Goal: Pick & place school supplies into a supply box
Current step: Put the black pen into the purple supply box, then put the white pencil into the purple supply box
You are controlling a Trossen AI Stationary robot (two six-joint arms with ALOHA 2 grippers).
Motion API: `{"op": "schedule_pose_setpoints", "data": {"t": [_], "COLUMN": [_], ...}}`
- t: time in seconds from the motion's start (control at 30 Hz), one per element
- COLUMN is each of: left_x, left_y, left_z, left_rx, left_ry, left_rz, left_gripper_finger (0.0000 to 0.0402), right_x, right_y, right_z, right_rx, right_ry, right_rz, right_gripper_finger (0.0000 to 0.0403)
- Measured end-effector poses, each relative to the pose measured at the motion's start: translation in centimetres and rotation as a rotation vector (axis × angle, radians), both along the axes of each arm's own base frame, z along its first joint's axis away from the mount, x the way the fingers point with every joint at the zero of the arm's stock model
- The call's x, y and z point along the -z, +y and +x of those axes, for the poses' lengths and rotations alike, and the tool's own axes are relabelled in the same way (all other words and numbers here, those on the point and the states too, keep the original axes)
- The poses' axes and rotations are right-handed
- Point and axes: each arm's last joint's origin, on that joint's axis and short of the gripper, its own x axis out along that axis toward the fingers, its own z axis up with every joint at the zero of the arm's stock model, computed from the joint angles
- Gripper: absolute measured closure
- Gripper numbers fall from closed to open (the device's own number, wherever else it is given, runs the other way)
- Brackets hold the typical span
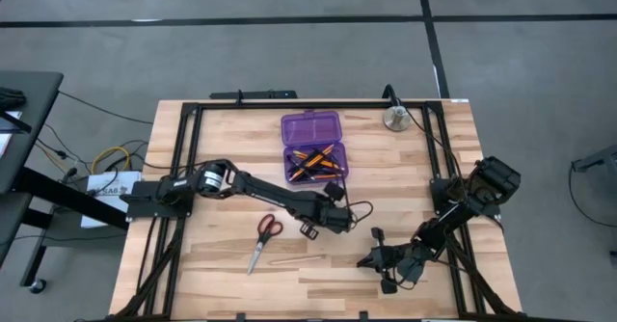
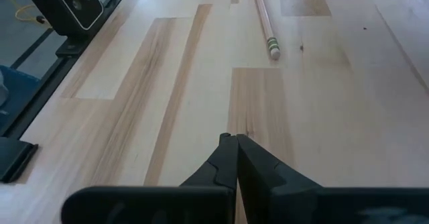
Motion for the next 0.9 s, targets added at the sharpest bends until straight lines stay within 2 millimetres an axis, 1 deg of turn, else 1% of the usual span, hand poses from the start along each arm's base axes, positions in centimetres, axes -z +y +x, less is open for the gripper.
{"op": "schedule_pose_setpoints", "data": {"t": [0.1, 0.2, 0.3, 0.37, 0.43, 0.5, 0.57, 0.63, 0.77, 0.83, 0.9], "left_x": [-0.8, -2.6, -5.3, -6.4, -7.4, -8.6, -8.9, -8.6, -8.0, -7.9, -7.8], "left_y": [-0.7, -0.7, -0.4, 0.0, 0.9, 2.7, 5.0, 7.6, 12.6, 14.4, 15.6], "left_z": [-0.4, -1.1, -1.7, -1.8, -1.7, -1.6, -1.4, -1.4, -1.2, -1.5, -1.8], "left_rx": [-0.014, -0.036, -0.074, -0.089, -0.103, -0.136, -0.174, -0.204, -0.275, -0.306, -0.344], "left_ry": [-0.009, -0.022, -0.035, -0.042, -0.065, -0.094, -0.092, -0.063, -0.062, -0.056, -0.059], "left_rz": [0.025, 0.071, 0.134, 0.161, 0.166, 0.167, 0.179, 0.162, 0.044, -0.019, -0.06], "left_gripper_finger": [0.0399, 0.0399, 0.04, 0.0401, 0.0401, 0.0401, 0.0401, 0.0395, 0.0396, 0.0397, 0.0398], "right_x": [0.0, 0.0, 0.0, 0.0, 0.0, 0.0, 0.0, 0.0, 0.1, 0.1, 0.2], "right_y": [0.0, 0.0, 0.0, 0.0, 0.0, 0.0, 0.0, 0.0, -0.1, -0.1, -0.1], "right_z": [0.0, 0.0, 0.0, 0.0, 0.0, 0.0, 0.0, 0.0, -0.1, -0.1, -0.1], "right_rx": [0.0, -0.002, -0.002, -0.002, -0.002, -0.002, -0.001, -0.001, -0.001, -0.002, -0.002], "right_ry": [-0.002, -0.002, -0.002, -0.002, -0.001, 0.0, 0.001, 0.001, 0.013, 0.013, 0.016], "right_rz": [0.003, 0.004, 0.004, 0.004, 0.002, 0.001, 0.0, 0.0, -0.014, -0.014, -0.018], "right_gripper_finger": [0.0402, 0.0402, 0.0402, 0.0402, 0.0402, 0.0402, 0.0402, 0.0402, 0.0402, 0.0402, 0.0402]}}
